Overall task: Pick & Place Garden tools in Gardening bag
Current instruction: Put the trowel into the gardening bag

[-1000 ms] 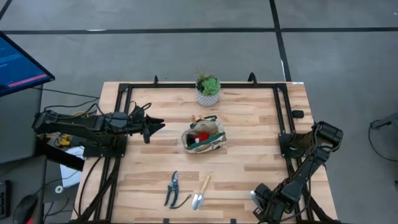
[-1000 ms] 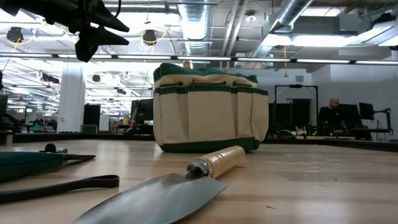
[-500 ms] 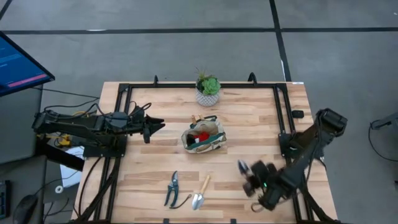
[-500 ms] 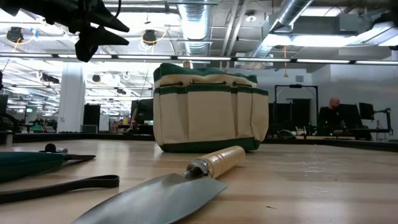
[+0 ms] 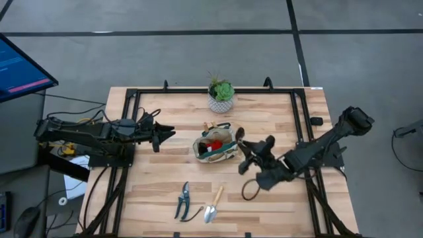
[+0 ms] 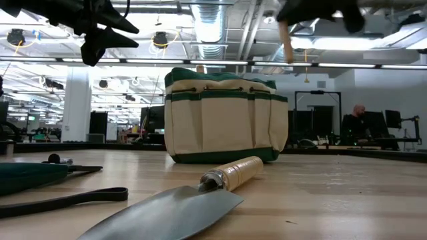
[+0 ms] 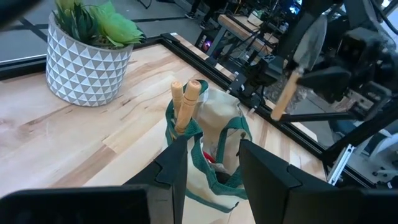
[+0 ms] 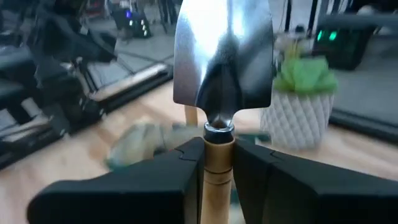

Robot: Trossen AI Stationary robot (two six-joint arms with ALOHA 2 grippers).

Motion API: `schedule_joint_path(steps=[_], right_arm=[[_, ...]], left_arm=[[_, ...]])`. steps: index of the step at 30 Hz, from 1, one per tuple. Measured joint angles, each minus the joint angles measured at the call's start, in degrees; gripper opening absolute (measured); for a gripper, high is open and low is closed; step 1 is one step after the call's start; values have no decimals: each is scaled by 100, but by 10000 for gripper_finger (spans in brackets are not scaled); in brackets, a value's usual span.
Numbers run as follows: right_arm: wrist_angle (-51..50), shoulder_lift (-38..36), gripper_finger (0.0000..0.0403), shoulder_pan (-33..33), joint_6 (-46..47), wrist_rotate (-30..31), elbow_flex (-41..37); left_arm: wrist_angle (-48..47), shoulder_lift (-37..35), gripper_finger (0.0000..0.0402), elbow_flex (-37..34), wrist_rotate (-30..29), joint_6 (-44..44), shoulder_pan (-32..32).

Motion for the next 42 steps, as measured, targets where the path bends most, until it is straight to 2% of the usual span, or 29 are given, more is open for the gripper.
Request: schedule_joint_path(steps=[4, 15, 17, 19, 21, 24, 27, 29, 31, 34, 36, 38, 42], right_arm=[[1100, 182, 45, -312, -1061, 24, 8], [2993, 485, 45, -509, -2328, -973, -59], [4041, 383, 45, -591, -3209, -1699, -37], [5038, 133, 45, -685, -4151, -2834, -27], [5651, -31, 45, -871, -4637, -3798, -4], [5696, -311, 45, -1191, -4893, -4661, -35], [5584, -599, 45, -1433, -5075, -5084, -11], [5233, -688, 45, -1441, -5184, -5093, -51], [5397, -704, 45, -1421, -5187, -5007, -364], [6676, -740, 45, -1280, -5157, -4736, -1194], [7827, -780, 45, -1089, -5155, -4119, -1877], [8566, -773, 45, -852, -5159, -3347, -2426], [8469, -763, 45, -467, -5108, -2067, -2768]], left_arm=[[2, 0, 113, 0, -2, 14, 0], [11, -4, 113, 0, -2, 165, -2], [9, -2, 113, 0, -2, 277, 0], [11, -4, 113, 0, -2, 385, 0], [13, -4, 113, 0, -2, 500, 0], [11, -2, 113, 0, 7, 559, -2], [17, -2, 113, 0, 172, 470, -2], [25, -4, 113, 0, 254, 463, -4], [32, -3, 113, 0, 262, 459, -3], [51, -4, 113, 0, 261, 461, -2], [51, -4, 113, 0, 261, 465, -4], [52, -4, 113, 0, 255, 465, -2], [58, -4, 113, 0, 210, 459, -2]])
